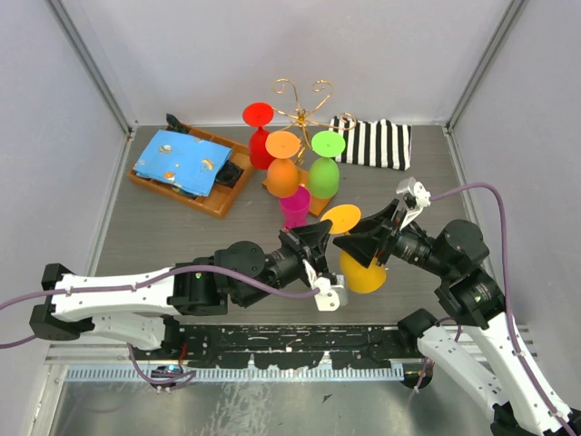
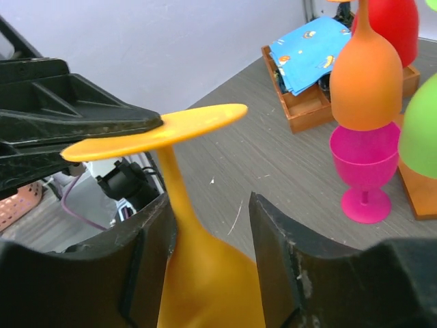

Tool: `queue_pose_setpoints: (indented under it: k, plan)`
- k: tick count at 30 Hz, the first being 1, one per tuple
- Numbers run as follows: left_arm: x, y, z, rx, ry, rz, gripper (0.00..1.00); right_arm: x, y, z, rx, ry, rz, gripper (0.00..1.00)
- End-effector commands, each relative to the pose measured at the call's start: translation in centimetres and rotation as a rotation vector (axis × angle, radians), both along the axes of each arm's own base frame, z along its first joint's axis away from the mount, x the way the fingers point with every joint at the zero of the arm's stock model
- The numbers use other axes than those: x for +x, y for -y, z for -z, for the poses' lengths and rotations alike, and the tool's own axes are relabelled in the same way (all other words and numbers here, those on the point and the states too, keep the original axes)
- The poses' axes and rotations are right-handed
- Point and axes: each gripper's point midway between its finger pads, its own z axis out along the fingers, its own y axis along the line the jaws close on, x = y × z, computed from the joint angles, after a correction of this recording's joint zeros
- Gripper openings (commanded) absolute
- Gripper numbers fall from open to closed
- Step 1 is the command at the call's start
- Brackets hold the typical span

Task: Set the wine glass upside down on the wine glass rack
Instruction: Adjust the wine glass.

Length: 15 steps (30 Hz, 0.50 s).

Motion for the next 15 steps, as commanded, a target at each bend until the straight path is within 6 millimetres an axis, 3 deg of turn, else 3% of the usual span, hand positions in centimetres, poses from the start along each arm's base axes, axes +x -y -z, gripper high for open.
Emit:
queue_pose_setpoints:
  k: [1, 3, 4, 5, 6, 10, 13, 15]
  plan:
    - [0.3, -0.9, -2.5, -0.093, -0.003, -0.025, 0.0, 1.0, 0.9, -0.9, 0.048, -0.053, 0.107, 0.56]
    - [0.3, -1.0, -2.4, -0.089, -0.006, -0.025, 0.0, 0.9, 1.1, -1.0, 0.052, -0.071, 0.117, 0.66]
    - [0.3, -1.0, -2.4, -0.09, -0.008, -0.024, 0.0, 0.8, 1.1, -1.0, 0.055, -0.084, 0.118, 0.76]
    - [0.2, -1.1, -2.4, -0.091, -0.01, -0.022, 0.0, 0.8, 1.1, -1.1, 0.064, -0.108, 0.12, 0.93]
    - [0.2, -1.0, -2.4, -0.091, -0.012, -0.021, 0.0, 0.6, 1.0, -1.2, 0.073, -0.134, 0.112, 0.99]
    - [0.2, -1.0, -2.4, -0.093, -0.015, -0.019, 0.0, 0.3, -0.2, -1.7, 0.088, -0.204, 0.043, 1.0]
    - [0.2, -1.1, -2.3, -0.089, -0.017, -0.02, 0.0, -0.3, -1.0, -2.1, 0.067, -0.139, -0.041, 1.0]
    - [0.2, -1.3, -2.4, -0.088, -0.018, -0.022, 0.0, 0.5, -0.6, -2.2, 0.041, -0.086, 0.002, 1.0]
